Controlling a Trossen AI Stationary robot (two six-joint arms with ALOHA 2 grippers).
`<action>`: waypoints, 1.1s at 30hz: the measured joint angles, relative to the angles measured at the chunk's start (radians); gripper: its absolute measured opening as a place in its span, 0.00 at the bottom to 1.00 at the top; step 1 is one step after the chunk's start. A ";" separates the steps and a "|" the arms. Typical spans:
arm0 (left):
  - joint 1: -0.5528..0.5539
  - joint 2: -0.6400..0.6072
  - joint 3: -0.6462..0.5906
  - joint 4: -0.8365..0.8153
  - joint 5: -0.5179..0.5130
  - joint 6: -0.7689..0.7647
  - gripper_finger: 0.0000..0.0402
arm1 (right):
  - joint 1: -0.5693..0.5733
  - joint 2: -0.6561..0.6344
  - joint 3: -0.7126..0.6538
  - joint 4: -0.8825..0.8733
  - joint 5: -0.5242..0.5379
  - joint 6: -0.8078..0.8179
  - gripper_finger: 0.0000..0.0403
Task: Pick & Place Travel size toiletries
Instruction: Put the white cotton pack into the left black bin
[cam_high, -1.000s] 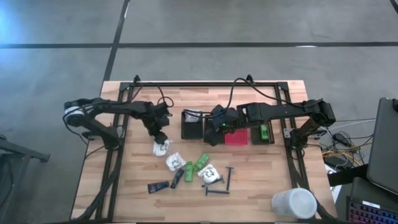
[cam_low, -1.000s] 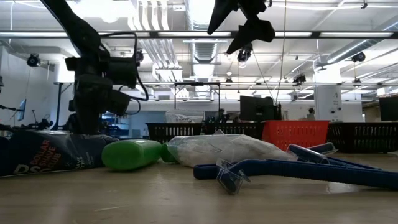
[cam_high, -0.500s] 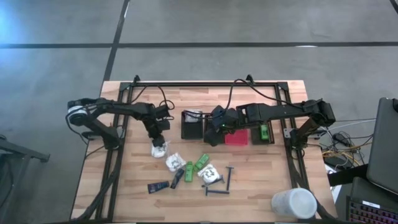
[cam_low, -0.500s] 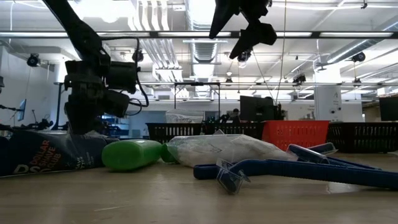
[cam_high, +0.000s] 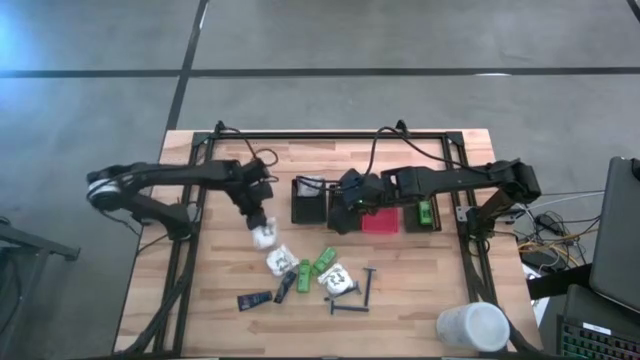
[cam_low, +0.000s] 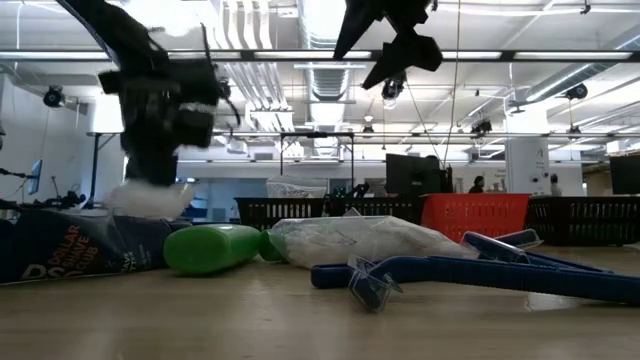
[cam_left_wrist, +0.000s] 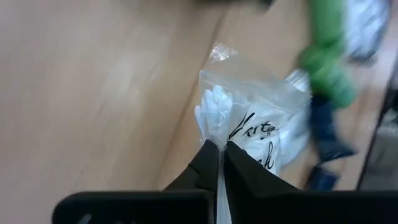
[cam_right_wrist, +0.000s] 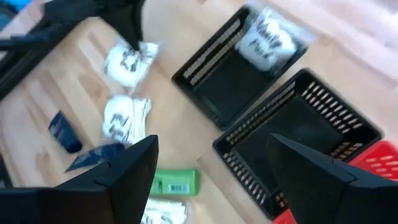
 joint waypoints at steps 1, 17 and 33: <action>0.000 -0.039 0.008 0.001 -0.007 -0.027 0.02 | 0.000 -0.005 0.000 0.001 0.019 0.002 0.72; -0.075 -0.274 0.029 0.541 -0.545 -0.472 0.03 | -0.006 -0.107 0.000 -0.004 0.323 0.079 0.76; -0.374 0.057 0.028 0.794 -1.138 -0.395 0.04 | -0.006 -0.110 0.000 -0.141 0.368 0.195 0.84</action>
